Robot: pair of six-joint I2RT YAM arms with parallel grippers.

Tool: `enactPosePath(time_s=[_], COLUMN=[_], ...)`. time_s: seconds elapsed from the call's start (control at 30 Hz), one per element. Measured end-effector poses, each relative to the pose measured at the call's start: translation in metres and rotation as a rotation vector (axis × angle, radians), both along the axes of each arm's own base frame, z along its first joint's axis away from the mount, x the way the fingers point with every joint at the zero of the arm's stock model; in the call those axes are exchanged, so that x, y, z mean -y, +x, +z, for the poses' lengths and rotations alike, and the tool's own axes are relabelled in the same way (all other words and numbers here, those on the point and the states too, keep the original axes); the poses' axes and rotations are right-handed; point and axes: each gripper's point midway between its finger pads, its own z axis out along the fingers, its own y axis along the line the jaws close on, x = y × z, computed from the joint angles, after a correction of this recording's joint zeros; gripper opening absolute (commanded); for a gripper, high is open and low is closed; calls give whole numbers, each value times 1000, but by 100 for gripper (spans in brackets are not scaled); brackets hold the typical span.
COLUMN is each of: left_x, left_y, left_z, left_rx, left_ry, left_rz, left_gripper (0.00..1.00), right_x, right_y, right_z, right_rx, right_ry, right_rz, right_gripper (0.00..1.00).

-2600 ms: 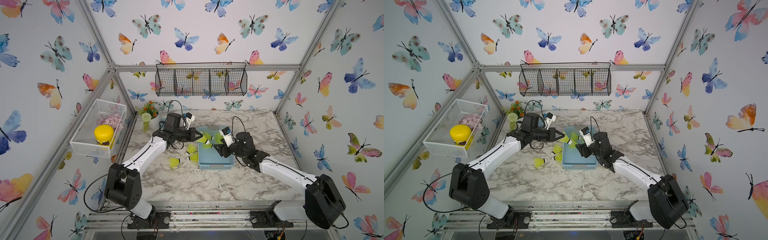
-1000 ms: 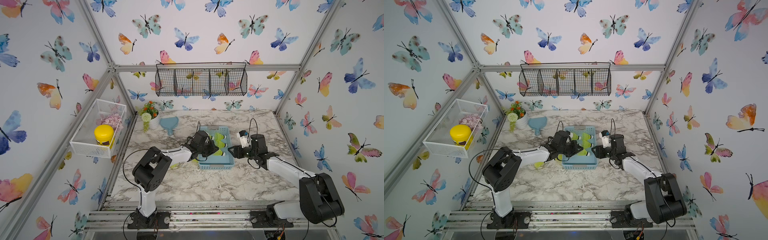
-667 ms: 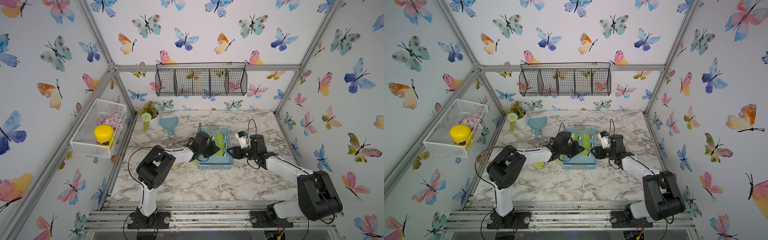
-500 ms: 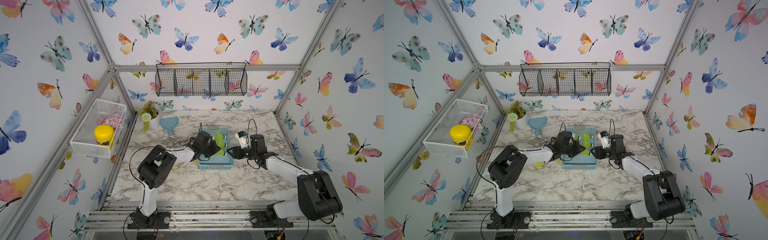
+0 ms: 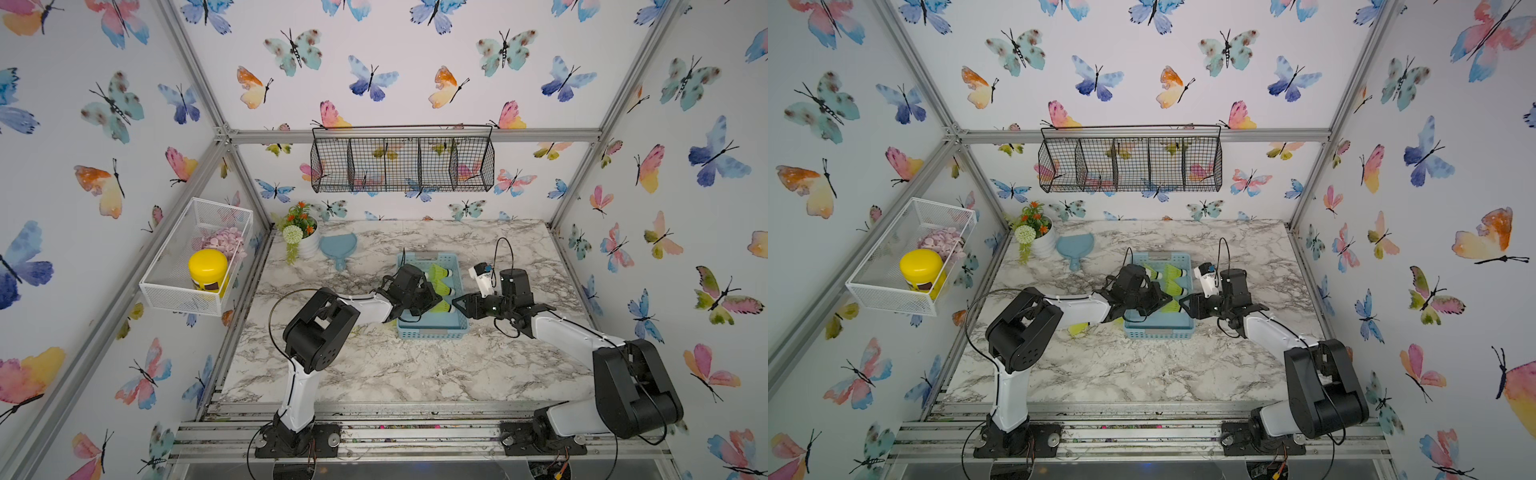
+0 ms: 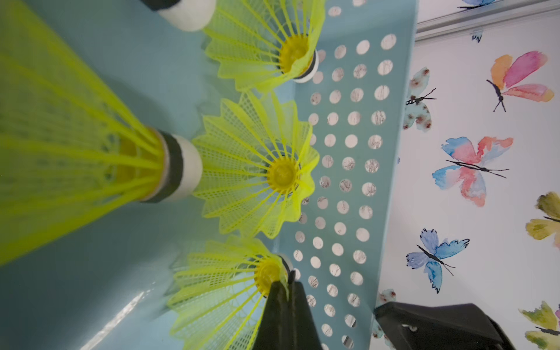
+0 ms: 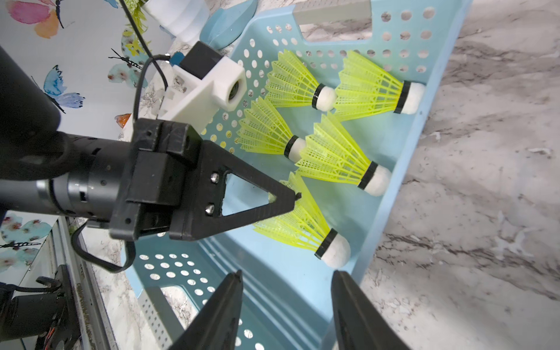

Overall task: Put the shuttlecocks into the storage box
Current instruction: Place the shuttlecock in the storage box.

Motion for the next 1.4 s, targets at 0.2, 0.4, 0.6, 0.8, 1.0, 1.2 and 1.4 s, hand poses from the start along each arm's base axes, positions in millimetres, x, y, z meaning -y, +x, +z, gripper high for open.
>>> enactPosePath(time_s=[0.2, 0.4, 0.6, 0.8, 1.0, 1.2, 1.4], left_x=[0, 1, 0, -5, -8, -16, -30], left_y=[1, 1, 2, 2, 2, 1, -2], left_z=[1, 0, -1, 8, 29, 48, 78], left_rx=[0, 11, 20, 42, 97, 155, 252], left_ry=[-4, 5, 17, 32, 36, 65, 131], left_rz=[4, 13, 18, 28, 33, 39, 45], left_gripper=[19, 34, 45, 51, 60, 65, 68], right_x=[-1, -1, -1, 0, 4, 5, 7], right_y=[-1, -1, -1, 0, 1, 0, 1], right_z=[-1, -1, -1, -1, 1, 4, 22], right_rx=[-4, -2, -2, 0, 10, 13, 66], right_ry=[3, 2, 1, -5, -20, -23, -19], right_rz=[9, 11, 10, 4, -16, -20, -32], right_gripper=[54, 54, 54, 54, 55, 56, 57])
